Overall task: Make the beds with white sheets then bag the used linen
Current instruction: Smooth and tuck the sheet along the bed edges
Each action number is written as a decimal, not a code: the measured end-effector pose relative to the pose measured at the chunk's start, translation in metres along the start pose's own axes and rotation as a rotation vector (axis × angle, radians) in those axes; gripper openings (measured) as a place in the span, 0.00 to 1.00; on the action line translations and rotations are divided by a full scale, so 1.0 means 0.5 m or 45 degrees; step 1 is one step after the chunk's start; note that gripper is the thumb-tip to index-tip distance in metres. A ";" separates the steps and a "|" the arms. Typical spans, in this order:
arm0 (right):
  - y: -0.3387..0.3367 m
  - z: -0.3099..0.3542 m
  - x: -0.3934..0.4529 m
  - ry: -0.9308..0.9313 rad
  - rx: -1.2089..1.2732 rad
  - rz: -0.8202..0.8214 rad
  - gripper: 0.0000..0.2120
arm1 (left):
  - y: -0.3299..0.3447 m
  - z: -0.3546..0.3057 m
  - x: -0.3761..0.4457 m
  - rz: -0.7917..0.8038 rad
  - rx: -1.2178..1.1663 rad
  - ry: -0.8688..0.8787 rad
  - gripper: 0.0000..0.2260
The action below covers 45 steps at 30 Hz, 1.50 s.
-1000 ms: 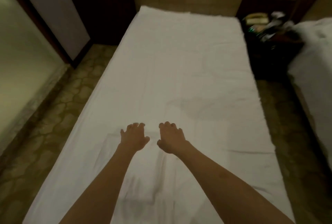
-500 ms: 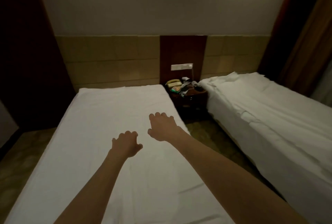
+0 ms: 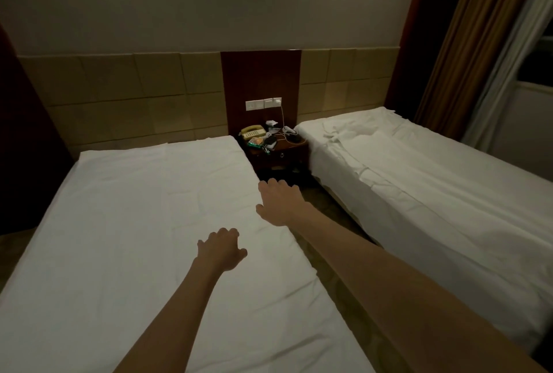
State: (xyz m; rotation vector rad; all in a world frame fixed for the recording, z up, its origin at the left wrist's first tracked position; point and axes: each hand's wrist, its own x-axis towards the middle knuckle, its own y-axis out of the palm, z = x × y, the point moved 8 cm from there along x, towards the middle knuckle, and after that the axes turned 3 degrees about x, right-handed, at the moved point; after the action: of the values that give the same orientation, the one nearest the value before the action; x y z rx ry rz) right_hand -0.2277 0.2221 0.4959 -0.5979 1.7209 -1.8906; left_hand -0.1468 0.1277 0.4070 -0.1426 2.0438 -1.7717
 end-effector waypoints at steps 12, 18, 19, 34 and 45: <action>0.192 -0.326 -0.134 -0.030 0.108 0.185 0.22 | -0.010 -0.311 0.019 -0.098 -0.023 -0.027 0.23; 0.330 -0.428 -0.233 -0.076 0.094 0.425 0.19 | -0.035 -0.422 -0.029 -0.371 -0.120 -0.068 0.19; 0.347 -0.437 -0.252 -0.069 0.106 0.458 0.19 | -0.035 -0.436 -0.038 -0.391 -0.116 -0.073 0.19; 0.306 -0.517 -0.310 0.058 0.344 0.315 0.20 | 0.264 -0.564 -0.079 0.020 0.086 0.023 0.17; 0.378 -0.572 -0.346 0.107 0.400 0.331 0.17 | 0.487 -0.596 -0.087 0.325 0.096 0.040 0.18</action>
State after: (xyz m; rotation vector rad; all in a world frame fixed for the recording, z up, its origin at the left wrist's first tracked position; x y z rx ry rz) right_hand -0.2599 0.5395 0.2820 -0.1685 1.4280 -1.9610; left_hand -0.1730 0.4602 0.2105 0.1629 1.9165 -1.6967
